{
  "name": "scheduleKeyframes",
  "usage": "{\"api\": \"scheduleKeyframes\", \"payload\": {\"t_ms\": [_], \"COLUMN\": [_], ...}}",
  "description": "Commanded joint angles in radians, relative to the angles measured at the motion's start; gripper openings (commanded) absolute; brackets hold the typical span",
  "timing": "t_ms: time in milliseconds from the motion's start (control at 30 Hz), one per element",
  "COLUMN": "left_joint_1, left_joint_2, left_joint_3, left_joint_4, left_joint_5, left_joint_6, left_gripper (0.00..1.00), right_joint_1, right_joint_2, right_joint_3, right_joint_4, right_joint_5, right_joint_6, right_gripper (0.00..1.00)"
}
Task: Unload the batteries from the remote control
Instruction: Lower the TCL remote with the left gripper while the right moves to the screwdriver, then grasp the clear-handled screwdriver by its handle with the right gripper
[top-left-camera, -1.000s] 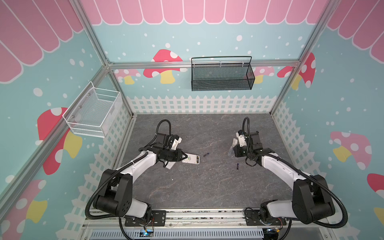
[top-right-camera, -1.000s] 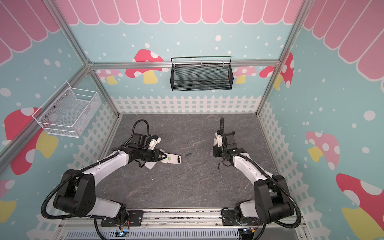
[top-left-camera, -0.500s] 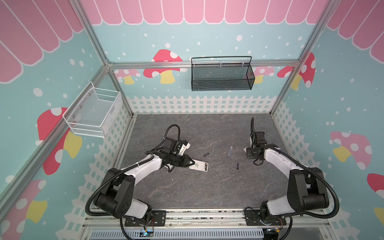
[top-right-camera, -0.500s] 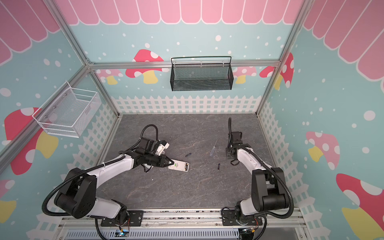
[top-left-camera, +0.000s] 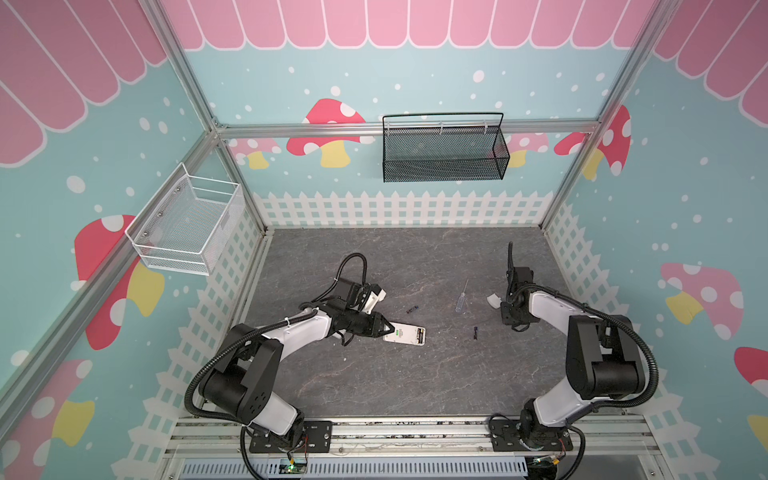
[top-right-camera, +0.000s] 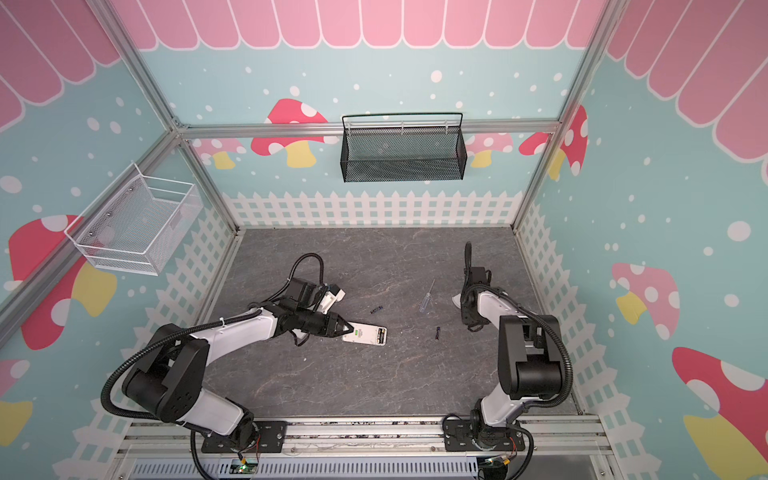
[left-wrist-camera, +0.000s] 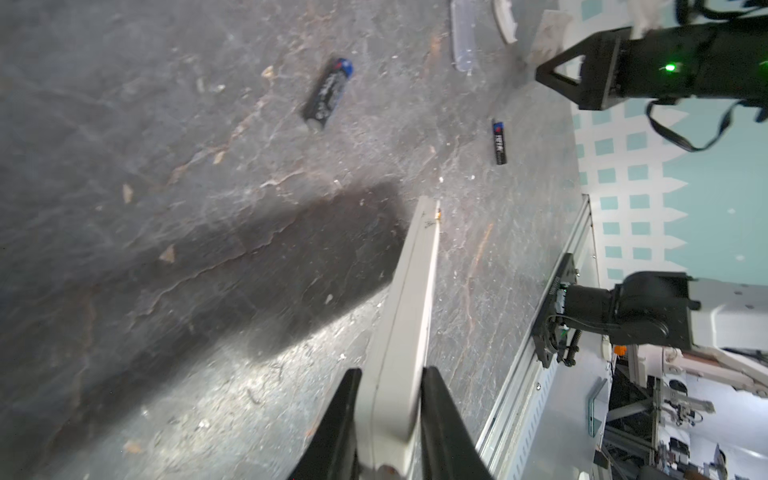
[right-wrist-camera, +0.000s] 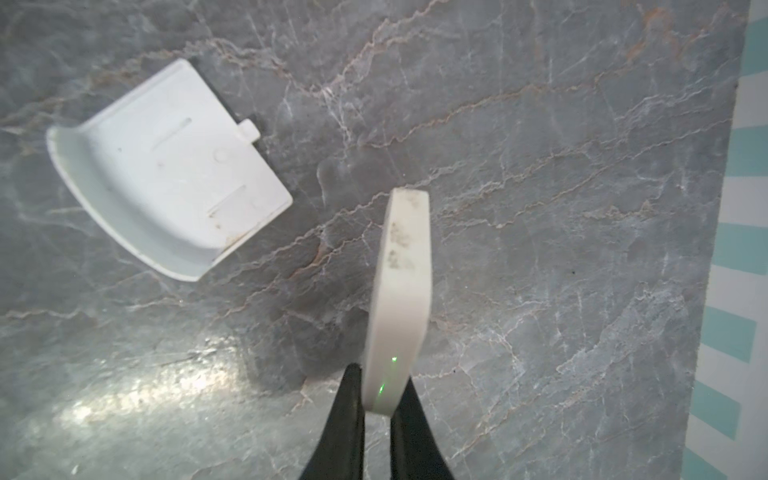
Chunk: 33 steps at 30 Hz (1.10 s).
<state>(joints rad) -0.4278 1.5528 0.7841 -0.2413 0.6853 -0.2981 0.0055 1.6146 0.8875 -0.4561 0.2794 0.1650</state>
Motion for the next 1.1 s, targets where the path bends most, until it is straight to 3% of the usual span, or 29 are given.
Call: {"api": "scheduleKeyframes", "payload": {"t_ms": [0, 133, 433, 600, 800, 1067], "left_joint_1": [0.001, 0.012, 0.087, 0.108, 0.175, 0.269], "left_joint_2": [0.012, 0.000, -0.060, -0.097, -0.128, -0.181], "left_joint_3": [-0.001, -0.007, 0.010, 0.048, 0.070, 0.093], "left_joint_4": [-0.055, -0.057, -0.080, -0.094, -0.077, -0.100], "left_joint_5": [-0.085, -0.117, -0.167, -0.191, -0.188, -0.271], "left_joint_6": [-0.006, 0.001, 0.037, 0.093, 0.115, 0.196], "left_gripper": [0.35, 0.48, 0.58, 0.68, 0.86, 0.95], "right_joint_1": [-0.006, -0.005, -0.006, -0.006, 0.013, 0.164], "right_joint_2": [0.003, 0.001, -0.035, -0.076, -0.140, -0.029], "right_joint_3": [0.000, -0.003, -0.006, 0.016, 0.073, 0.140], "right_joint_4": [-0.003, 0.008, -0.001, -0.012, 0.022, 0.095], "right_joint_5": [-0.025, -0.047, -0.055, -0.089, -0.223, -0.240], "right_joint_6": [-0.013, -0.014, -0.006, 0.015, 0.124, 0.262], "right_gripper": [0.10, 0.19, 0.37, 0.39, 0.40, 0.40]}}
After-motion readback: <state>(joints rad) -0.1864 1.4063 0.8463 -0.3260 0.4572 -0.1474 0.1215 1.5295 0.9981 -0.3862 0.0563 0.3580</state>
